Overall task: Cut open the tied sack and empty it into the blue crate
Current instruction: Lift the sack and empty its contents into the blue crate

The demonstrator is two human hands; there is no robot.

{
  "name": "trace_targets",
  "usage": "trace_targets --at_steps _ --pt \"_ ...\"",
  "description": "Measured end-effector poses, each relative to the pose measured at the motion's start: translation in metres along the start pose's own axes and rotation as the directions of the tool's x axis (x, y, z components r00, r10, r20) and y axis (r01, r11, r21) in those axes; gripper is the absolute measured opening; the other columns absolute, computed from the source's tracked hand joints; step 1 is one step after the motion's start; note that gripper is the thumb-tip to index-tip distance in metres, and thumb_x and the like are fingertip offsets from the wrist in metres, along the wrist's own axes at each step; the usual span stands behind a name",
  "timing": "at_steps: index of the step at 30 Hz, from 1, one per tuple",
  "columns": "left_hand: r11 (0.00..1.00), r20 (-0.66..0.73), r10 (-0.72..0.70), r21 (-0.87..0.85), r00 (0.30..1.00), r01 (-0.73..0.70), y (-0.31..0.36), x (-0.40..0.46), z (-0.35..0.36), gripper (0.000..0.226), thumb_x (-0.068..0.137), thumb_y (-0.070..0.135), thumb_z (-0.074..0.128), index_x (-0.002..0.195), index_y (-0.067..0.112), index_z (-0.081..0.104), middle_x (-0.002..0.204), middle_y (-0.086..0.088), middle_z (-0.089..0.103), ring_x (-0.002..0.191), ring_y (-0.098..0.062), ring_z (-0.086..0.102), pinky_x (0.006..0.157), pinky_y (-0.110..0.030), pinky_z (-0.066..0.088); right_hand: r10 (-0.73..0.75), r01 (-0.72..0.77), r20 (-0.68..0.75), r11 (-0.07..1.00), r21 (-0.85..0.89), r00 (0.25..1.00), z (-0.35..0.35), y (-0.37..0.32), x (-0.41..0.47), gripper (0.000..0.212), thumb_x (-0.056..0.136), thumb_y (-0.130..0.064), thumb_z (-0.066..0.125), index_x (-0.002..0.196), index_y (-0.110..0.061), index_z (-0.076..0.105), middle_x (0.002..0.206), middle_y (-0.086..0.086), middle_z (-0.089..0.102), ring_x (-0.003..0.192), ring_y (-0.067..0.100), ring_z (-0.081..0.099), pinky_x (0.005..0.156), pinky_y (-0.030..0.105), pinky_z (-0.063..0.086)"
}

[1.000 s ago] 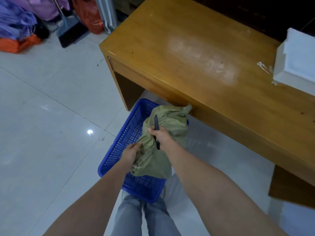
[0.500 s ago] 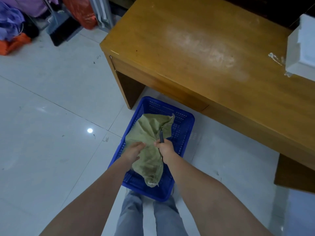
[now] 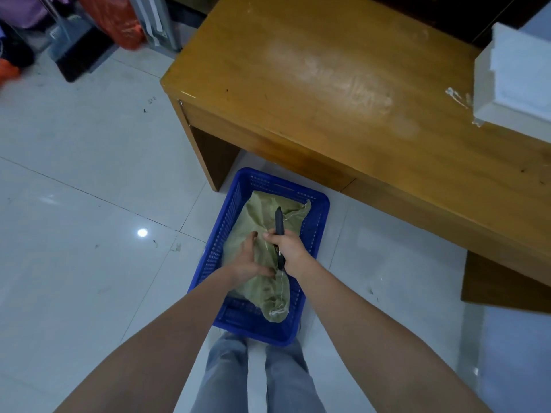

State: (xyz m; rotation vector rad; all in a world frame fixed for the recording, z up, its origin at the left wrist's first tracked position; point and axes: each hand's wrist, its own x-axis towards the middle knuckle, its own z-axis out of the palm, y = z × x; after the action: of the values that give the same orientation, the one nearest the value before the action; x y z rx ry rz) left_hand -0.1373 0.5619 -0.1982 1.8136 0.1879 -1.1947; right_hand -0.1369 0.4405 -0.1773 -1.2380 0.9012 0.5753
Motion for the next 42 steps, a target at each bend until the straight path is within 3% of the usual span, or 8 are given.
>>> trace_targets --at_steps 5,9,11,18,25,29,33,42 --pt "0.980 -0.249 0.197 0.080 0.948 -0.183 0.005 -0.002 0.005 0.088 0.065 0.025 0.082 0.139 0.011 0.037 0.130 -0.006 0.054 0.120 -0.022 0.051 0.094 -0.033 0.044 -0.102 0.112 0.075 0.984 -0.138 0.992 0.000 -0.017 -0.015 0.027 0.087 -0.007 0.062 0.065 -0.017 0.050 0.075 -0.002 0.055 0.085 0.015 0.054 0.087 0.034 0.038" --pt "0.964 -0.338 0.256 0.154 0.906 -0.215 0.031 -0.007 0.001 0.006 0.080 0.012 0.068 0.082 0.009 0.063 0.072 -0.003 0.063 0.068 -0.021 0.059 0.059 -0.029 0.044 -0.209 0.225 0.094 0.952 -0.209 0.973 -0.003 -0.037 -0.022 0.026 0.088 -0.009 0.061 0.066 -0.019 0.052 0.072 -0.001 0.051 0.076 0.015 0.050 0.077 0.031 0.039" --pt "0.952 -0.387 0.286 0.218 0.877 -0.214 0.043 -0.007 -0.003 0.020 0.080 0.005 0.063 0.062 0.007 0.057 0.060 -0.005 0.059 0.057 -0.021 0.055 0.051 -0.030 0.042 -0.267 0.276 0.073 0.940 -0.202 0.961 -0.009 -0.044 -0.024 0.021 0.090 -0.011 0.059 0.070 -0.018 0.056 0.076 0.001 0.054 0.081 0.019 0.053 0.082 0.036 0.044" --pt "0.948 -0.420 0.286 -0.005 0.861 -0.317 0.078 -0.010 -0.011 0.014 0.083 0.004 0.064 0.094 0.000 0.070 0.083 -0.007 0.066 0.076 -0.017 0.060 0.073 -0.032 0.051 -0.400 0.319 -0.176 0.876 -0.361 0.899 -0.028 -0.046 -0.017 0.037 0.092 -0.018 0.058 0.128 -0.011 0.060 0.136 0.006 0.047 0.127 0.024 0.042 0.110 0.030 0.032" --pt "0.843 -0.379 0.320 -0.304 0.868 -0.444 0.097 -0.025 -0.015 0.012 0.086 0.000 0.060 0.093 0.006 0.067 0.082 0.001 0.066 0.076 -0.009 0.064 0.073 -0.024 0.053 -0.272 0.262 -0.023 0.943 -0.206 0.962 -0.028 -0.067 -0.019 0.017 0.091 -0.005 0.056 0.105 -0.007 0.065 0.081 0.001 0.062 0.078 0.019 0.059 0.088 0.039 0.050" --pt "0.810 -0.366 0.351 -0.343 0.862 -0.476 0.102 -0.032 -0.021 0.010 0.088 0.011 0.061 0.097 0.013 0.064 0.090 0.003 0.066 0.084 -0.010 0.065 0.077 -0.017 0.055 -0.263 0.255 -0.059 0.960 -0.113 0.963 -0.031 -0.081 -0.020 0.014 0.087 -0.009 0.064 0.081 -0.021 0.060 0.085 0.006 0.065 0.092 0.030 0.065 0.094 0.048 0.052" --pt "0.820 -0.342 0.252 -0.421 0.905 -0.388 0.091 -0.030 -0.025 0.013 0.092 0.028 0.055 0.089 0.018 0.063 0.093 -0.002 0.063 0.095 -0.022 0.060 0.093 -0.040 0.048 -0.330 0.324 -0.043 0.939 -0.116 0.943 -0.035 -0.081 -0.022 0.007 0.091 -0.013 0.058 0.089 -0.017 0.063 0.090 0.007 0.068 0.093 0.028 0.065 0.089 0.044 0.053" --pt "0.818 -0.320 0.231 -0.447 0.919 -0.362 0.091 -0.035 -0.027 0.028 0.098 0.039 0.036 0.093 0.023 0.059 0.094 0.001 0.062 0.091 -0.016 0.059 0.087 -0.033 0.047 -0.479 0.429 -0.099 0.846 -0.318 0.872 -0.044 -0.101 -0.031 0.002 0.092 -0.010 0.056 0.093 -0.011 0.058 0.084 0.003 0.061 0.080 0.019 0.057 0.072 0.029 0.044"
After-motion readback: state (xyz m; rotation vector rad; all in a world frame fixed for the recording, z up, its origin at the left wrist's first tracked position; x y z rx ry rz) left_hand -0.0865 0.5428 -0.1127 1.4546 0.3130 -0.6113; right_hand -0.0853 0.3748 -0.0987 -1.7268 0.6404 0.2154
